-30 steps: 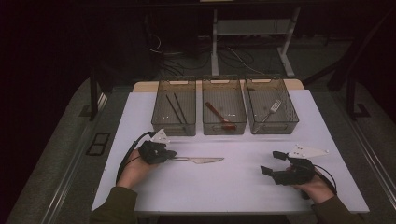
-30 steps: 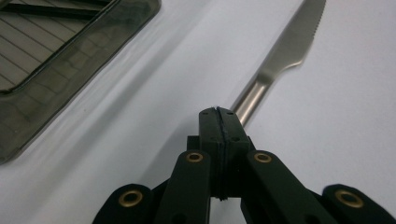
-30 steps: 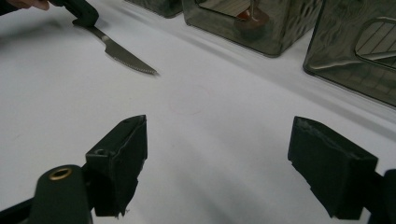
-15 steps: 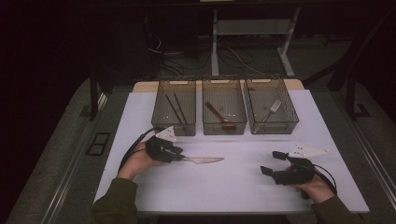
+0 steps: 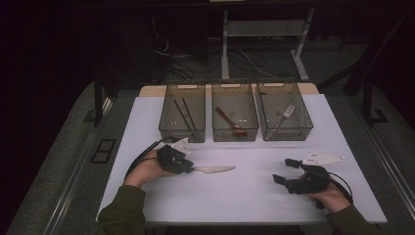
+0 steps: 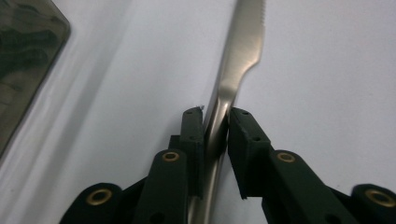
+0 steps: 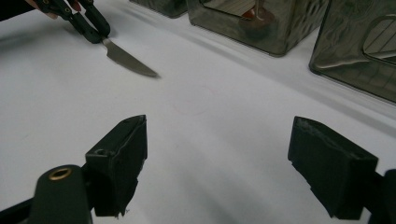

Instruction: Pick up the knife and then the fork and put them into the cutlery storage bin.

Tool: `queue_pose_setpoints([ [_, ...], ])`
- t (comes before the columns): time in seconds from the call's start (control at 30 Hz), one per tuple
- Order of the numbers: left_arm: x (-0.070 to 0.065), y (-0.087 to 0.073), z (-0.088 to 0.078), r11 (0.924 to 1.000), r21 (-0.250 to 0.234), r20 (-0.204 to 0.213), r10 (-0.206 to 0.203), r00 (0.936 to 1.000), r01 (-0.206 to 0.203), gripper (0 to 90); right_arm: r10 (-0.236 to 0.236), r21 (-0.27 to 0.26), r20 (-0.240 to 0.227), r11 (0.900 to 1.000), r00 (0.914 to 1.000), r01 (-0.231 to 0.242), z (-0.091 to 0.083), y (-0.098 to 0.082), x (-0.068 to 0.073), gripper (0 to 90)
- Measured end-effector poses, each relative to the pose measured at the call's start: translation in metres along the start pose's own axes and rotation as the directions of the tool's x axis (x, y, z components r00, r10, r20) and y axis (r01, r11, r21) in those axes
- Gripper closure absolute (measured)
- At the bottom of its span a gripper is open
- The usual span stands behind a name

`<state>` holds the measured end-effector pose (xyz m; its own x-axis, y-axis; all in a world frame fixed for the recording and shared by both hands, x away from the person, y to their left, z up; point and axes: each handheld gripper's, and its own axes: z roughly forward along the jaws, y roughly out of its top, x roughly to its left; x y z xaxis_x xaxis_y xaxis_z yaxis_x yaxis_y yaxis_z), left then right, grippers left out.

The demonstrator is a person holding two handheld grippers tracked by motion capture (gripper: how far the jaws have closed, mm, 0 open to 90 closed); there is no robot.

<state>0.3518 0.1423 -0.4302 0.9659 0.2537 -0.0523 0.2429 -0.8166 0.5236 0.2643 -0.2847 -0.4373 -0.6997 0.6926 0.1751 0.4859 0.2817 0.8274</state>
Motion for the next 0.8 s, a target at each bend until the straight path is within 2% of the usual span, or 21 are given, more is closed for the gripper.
queue_pose_setpoints([
  [0.03,0.000,0.001,0.000,0.9997,0.015,0.005,0.017,0.9998,-0.017,77.5,0.001,0.000,-0.001,1.000,1.0000,-0.001,0.000,0.000,0.000,20.0],
  [0.1,-0.003,0.002,0.000,0.9996,0.024,0.005,0.015,0.9999,-0.015,78.5,0.002,0.000,-0.002,1.000,1.0000,-0.002,0.000,0.000,0.000,20.0],
  [0.17,-0.004,0.003,0.000,0.9990,0.033,-0.004,0.031,0.9995,-0.031,78.3,0.002,0.000,-0.002,1.000,1.0000,-0.002,0.000,0.000,0.000,20.0],
  [0.2,-0.005,0.004,0.001,0.9989,0.040,-0.008,0.024,0.9997,-0.023,78.2,0.003,0.000,-0.003,1.000,1.0000,-0.003,0.000,0.000,0.000,20.0],
  [0.27,-0.007,0.008,0.001,0.9973,0.068,-0.020,0.030,0.9994,-0.028,78.3,0.001,0.001,-0.004,1.000,1.0000,-0.001,0.000,0.000,0.000,20.0],
  [0.47,-0.009,0.021,0.004,0.9871,0.157,-0.048,0.040,0.9980,-0.032,78.9,0.005,0.011,-0.008,1.000,1.0000,-0.004,0.002,0.000,0.001,20.1],
  [0.5,-0.008,0.022,0.004,0.9862,0.163,-0.048,0.040,0.9980,-0.032,79.1,0.004,0.013,-0.009,1.000,1.0000,-0.004,0.002,0.000,0.001,20.0],
  [0.57,-0.009,0.022,0.004,0.9871,0.160,-0.047,0.016,0.9988,-0.008,79.3,0.002,0.016,-0.012,1.000,0.9999,-0.002,0.003,0.000,0.001,20.0],
  [0.63,-0.008,0.023,0.004,0.9853,0.170,-0.054,0.029,0.9981,-0.019,79.4,0.001,0.020,-0.014,1.000,0.9999,-0.001,0.003,0.000,0.002,20.0],
  [0.67,-0.009,0.023,0.004,0.9859,0.166,-0.058,0.029,0.9979,-0.019,79.5,0.000,0.021,-0.014,1.000,0.9999,0.000,0.003,0.000,0.002,20.0],
  [0.7,-0.010,0.022,0.004,0.9871,0.160,-0.057,0.011,0.9983,-0.002,79.6,0.000,0.023,-0.014,1.000,0.9999,0.000,0.003,0.001,0.002,20.0],
  [0.8,-0.009,0.018,0.003,0.9915,0.130,-0.058,0.004,0.9983,0.003,79.6,0.001,0.024,-0.015,1.000,0.9999,0.000,0.003,0.001,0.002,20.0],
])
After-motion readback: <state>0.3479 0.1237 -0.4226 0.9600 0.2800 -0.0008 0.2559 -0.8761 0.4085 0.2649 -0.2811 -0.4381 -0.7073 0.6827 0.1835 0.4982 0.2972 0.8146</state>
